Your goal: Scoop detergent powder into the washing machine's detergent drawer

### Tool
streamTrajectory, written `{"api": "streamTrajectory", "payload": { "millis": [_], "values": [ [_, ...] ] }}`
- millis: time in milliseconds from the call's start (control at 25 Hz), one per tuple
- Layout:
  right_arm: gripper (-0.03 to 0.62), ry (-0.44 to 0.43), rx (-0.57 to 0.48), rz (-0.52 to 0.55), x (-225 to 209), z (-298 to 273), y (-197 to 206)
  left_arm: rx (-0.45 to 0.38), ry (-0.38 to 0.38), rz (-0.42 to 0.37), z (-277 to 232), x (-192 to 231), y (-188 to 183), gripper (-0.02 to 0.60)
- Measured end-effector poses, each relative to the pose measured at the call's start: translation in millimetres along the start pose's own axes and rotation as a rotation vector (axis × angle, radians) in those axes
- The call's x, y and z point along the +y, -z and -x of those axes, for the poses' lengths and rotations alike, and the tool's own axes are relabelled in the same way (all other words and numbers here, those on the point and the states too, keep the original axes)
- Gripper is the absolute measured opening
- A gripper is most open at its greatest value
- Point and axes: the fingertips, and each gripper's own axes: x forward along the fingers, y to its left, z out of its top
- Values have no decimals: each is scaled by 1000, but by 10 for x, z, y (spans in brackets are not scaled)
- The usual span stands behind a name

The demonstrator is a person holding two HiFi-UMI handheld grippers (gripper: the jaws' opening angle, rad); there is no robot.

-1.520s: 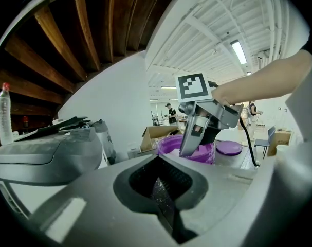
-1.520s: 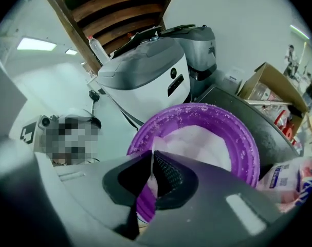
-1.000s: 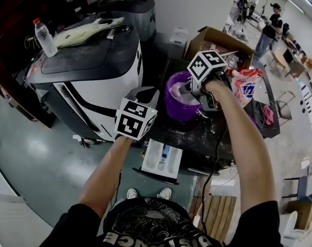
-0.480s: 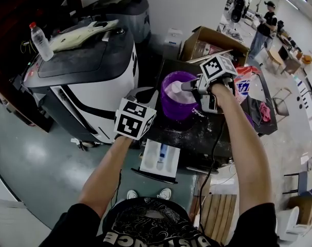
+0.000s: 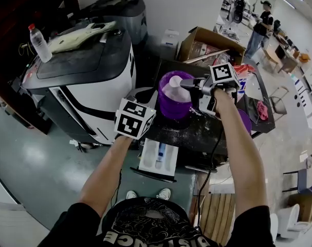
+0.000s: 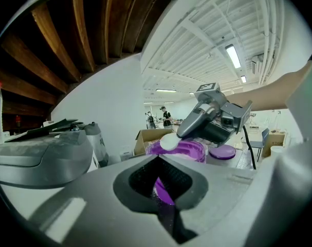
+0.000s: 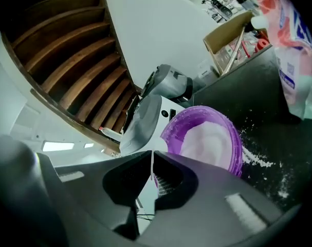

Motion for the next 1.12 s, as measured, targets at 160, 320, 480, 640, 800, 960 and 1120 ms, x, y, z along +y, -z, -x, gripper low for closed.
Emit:
{"api": "streamTrajectory", "payload": {
  "millis": [160, 320, 480, 640, 800, 960, 1120],
  "values": [
    [38, -56, -61, -67, 12, 42, 7, 0, 5, 1, 5, -39, 7, 2],
    [38, -104, -123, -140, 7, 67, 29, 0, 8, 1, 12, -64, 17, 2],
    [38, -165, -193, -217, 10, 88, 53, 1, 10, 3, 23, -69, 36, 2],
    [38, -214, -248, -274, 37, 107, 59, 2, 13, 8, 23, -58, 55, 2],
    [38, -258, -304, -324, 21, 138, 47, 0, 19, 5, 9, -75, 49, 2],
    [38, -318, -355, -372, 71, 172, 65, -3, 22, 4, 11, -78, 45, 2],
    [38, -331, -368, -377, 105, 185, 139, -3, 30, 8, 23, -84, 70, 2]
  ]
}}
